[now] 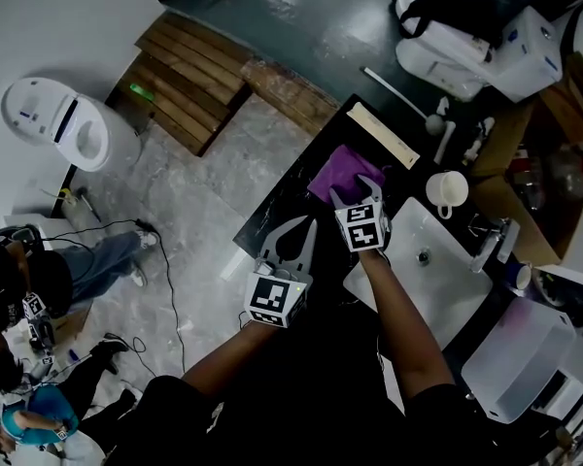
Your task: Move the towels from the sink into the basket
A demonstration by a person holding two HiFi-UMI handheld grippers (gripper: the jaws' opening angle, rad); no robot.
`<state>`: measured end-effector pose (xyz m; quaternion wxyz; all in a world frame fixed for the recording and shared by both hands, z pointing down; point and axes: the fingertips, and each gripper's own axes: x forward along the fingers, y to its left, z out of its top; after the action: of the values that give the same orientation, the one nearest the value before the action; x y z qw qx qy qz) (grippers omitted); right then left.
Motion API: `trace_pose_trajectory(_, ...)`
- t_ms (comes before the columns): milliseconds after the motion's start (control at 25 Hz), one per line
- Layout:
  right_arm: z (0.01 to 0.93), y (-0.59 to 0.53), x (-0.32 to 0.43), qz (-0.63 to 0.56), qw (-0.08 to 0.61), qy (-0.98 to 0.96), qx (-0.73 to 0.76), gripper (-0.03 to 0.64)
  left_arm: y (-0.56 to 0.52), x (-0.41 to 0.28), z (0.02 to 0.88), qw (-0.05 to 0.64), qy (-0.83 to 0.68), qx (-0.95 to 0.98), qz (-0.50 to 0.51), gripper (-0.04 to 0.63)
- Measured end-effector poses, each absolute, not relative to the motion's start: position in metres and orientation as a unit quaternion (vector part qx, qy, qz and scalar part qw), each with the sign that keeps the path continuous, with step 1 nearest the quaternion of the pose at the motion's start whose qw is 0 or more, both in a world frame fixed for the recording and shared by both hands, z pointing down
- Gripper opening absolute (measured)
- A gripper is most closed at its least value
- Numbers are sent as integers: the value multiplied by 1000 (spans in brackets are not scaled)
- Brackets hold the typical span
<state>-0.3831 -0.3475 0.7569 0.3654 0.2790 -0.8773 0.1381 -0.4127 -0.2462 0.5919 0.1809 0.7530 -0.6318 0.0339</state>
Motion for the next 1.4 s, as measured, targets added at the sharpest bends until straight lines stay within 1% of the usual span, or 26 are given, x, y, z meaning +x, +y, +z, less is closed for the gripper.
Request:
trace_pose_trajectory(80,757,-345,-385,140,371,-877,273,236,-241,-413,591,173,-637,750,39,13)
trace_pose_trajectory(160,757,-341,-388,135,377,-878,264,149,-238,-412,588,166,-640,749,42,13)
trace_pose_trajectory(200,758,-341,-389,132,378,-878,262,122,-238,-411,587,165,-639,750,42,13)
trace_pose_trajectory(440,747,-336,-384,129,353,-882,283,57,-227,-411,579,157,-644,747,41,13)
trace_pose_trajectory(800,716,-309,-367,139,304,-891,308,48,-189,-418,561,141,-659,738,33,13)
trace_pose_trajectory(1080,674,-273,-355,133,261,-900,322,46,-143,-409,546,131,-661,738,21,12)
trace_pose_trajectory(1400,595,-233,-344,97,182,-917,341,46,-96,-400,530,112,-663,740,7,12)
